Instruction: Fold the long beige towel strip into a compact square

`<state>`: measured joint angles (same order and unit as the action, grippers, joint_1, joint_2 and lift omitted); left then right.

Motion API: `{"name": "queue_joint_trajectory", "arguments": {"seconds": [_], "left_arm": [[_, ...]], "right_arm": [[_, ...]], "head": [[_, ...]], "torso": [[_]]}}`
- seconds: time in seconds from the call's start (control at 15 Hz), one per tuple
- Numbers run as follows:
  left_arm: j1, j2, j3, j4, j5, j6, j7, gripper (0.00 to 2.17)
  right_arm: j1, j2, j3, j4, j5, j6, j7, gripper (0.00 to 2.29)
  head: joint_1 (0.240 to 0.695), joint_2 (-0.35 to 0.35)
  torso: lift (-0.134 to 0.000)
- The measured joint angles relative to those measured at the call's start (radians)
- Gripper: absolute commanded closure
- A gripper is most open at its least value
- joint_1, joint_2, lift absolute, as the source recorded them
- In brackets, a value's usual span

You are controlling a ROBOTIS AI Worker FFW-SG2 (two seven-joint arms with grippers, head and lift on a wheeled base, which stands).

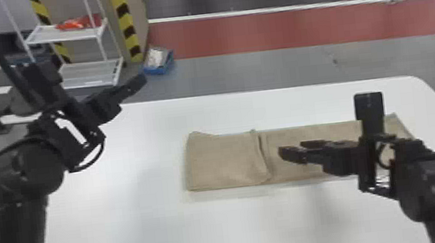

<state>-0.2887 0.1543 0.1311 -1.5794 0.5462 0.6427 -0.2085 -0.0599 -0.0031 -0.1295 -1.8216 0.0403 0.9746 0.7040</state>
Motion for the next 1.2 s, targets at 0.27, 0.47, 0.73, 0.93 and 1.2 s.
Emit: {"name": "queue_joint_trajectory", "arguments": {"seconds": [0.27, 0.47, 0.73, 0.93, 1.2], "left_arm": [[0.044, 0.042, -0.027, -0.002, -0.063, -0.191, -0.004, 0.21], [0.059, 0.044, -0.032, -0.002, -0.084, -0.233, -0.026, 0.21], [0.073, 0.045, -0.029, -0.002, -0.086, -0.242, -0.045, 0.21], [0.076, 0.045, -0.027, -0.002, -0.085, -0.244, -0.054, 0.21], [0.088, 0.041, -0.027, -0.001, -0.083, -0.245, -0.068, 0.21]], "right_arm": [[-0.049, 0.000, 0.025, 0.080, -0.001, -0.019, -0.021, 0.38], [-0.092, 0.000, 0.041, 0.149, -0.008, -0.029, -0.037, 0.38], [-0.130, 0.000, 0.073, 0.222, -0.029, -0.042, -0.047, 0.39], [-0.144, 0.000, 0.083, 0.254, -0.078, -0.039, -0.047, 0.41], [-0.167, 0.000, 0.091, 0.294, -0.129, -0.012, -0.046, 0.47]], "head": [[0.691, 0.104], [0.688, 0.112], [0.693, 0.128], [0.694, 0.139], [0.695, 0.151]], "torso": [[-0.124], [-0.124], [-0.124], [-0.124], [-0.124]]}}
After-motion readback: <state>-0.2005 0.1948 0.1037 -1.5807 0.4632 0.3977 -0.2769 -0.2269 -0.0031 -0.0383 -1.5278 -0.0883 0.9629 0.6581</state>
